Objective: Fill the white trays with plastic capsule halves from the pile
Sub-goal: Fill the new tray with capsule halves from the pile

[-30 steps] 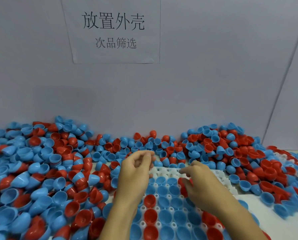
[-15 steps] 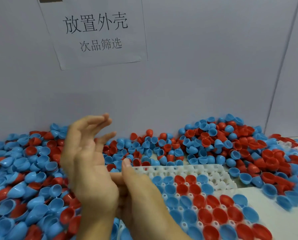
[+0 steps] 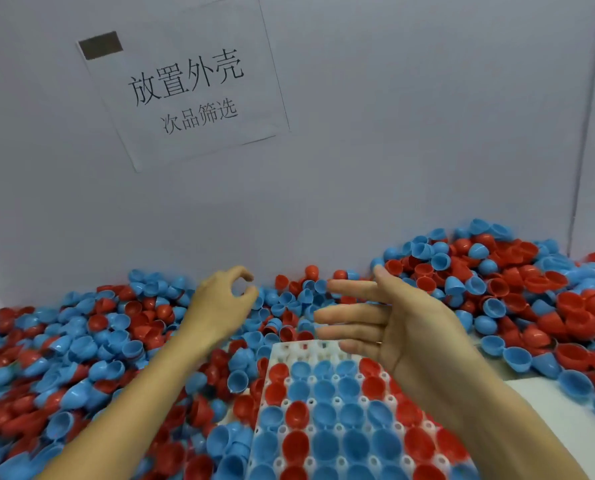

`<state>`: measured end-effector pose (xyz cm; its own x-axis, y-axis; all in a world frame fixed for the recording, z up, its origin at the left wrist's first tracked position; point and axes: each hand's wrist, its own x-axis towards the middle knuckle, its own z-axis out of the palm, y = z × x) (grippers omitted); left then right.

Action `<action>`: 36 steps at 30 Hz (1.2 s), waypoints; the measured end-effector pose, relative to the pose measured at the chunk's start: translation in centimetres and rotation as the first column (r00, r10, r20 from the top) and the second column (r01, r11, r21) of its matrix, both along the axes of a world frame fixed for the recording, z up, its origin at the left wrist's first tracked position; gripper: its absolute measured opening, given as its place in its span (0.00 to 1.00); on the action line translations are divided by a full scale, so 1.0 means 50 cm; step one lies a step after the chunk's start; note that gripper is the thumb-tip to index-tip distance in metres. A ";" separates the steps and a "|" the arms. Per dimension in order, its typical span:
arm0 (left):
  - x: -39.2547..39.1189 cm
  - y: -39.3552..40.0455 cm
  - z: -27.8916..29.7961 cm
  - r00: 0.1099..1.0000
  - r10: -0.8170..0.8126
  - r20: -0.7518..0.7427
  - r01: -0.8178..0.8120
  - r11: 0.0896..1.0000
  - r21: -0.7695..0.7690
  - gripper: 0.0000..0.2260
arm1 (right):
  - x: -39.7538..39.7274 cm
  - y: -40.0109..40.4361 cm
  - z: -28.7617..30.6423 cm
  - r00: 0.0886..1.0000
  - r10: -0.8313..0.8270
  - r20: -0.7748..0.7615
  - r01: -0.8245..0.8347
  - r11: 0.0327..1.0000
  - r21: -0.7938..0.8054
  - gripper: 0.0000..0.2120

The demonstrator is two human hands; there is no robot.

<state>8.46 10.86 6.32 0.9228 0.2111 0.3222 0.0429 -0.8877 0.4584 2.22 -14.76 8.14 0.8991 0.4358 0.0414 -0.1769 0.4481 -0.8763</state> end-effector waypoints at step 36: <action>0.152 0.126 -0.074 0.997 0.083 -0.008 -0.081 0.953 -0.292 0.14 | 0.035 0.012 -0.043 0.965 -0.208 0.161 0.243 0.940 -0.240 0.18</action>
